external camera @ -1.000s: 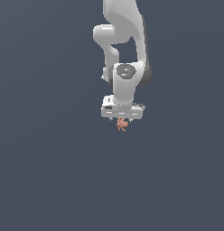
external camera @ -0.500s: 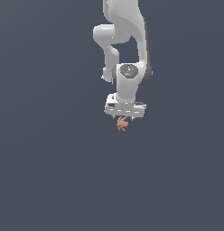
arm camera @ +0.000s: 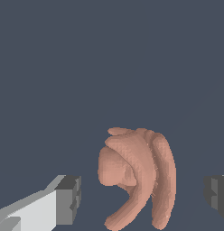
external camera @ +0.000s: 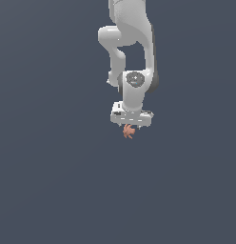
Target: Pick up the object and move it to a goal position.
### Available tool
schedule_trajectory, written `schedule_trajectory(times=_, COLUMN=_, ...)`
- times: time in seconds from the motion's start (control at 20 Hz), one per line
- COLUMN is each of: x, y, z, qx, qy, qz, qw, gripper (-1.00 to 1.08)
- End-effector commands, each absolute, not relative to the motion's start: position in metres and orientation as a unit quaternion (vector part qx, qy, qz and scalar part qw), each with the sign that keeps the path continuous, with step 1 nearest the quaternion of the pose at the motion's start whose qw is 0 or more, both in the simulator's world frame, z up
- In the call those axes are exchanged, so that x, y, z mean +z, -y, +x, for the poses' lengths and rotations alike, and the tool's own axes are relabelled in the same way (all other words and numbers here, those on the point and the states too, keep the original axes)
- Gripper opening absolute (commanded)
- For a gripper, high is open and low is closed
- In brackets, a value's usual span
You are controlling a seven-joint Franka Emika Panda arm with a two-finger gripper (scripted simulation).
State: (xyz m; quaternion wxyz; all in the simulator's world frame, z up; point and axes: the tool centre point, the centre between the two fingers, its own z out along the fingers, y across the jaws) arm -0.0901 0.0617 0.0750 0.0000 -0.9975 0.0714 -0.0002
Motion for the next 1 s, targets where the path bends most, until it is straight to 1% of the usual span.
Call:
schedule_trajectory(times=0.0, x=0.063, y=-0.062, z=-0.091, qx=0.000, qy=-0.072, qz=-0.997, qw=0.000, gripper=1.00)
schedule_trajectory(times=0.2, x=0.048, y=-0.062, z=-0.091, qx=0.000, qy=-0.072, qz=-0.997, qw=0.000, gripper=1.00)
schedule_trajectory(times=0.45, x=0.042, y=-0.062, z=-0.091, qx=0.000, qy=-0.072, qz=-0.997, qw=0.000, gripper=1.00)
schedule_trajectory(times=0.5, x=0.042, y=-0.062, z=-0.091, qx=0.000, qy=-0.072, qz=-0.997, qw=0.000, gripper=-1.00)
schedule_trajectory(times=0.95, x=0.042, y=-0.062, z=-0.091, qx=0.000, qy=-0.072, qz=-0.997, qw=0.000, gripper=-1.00)
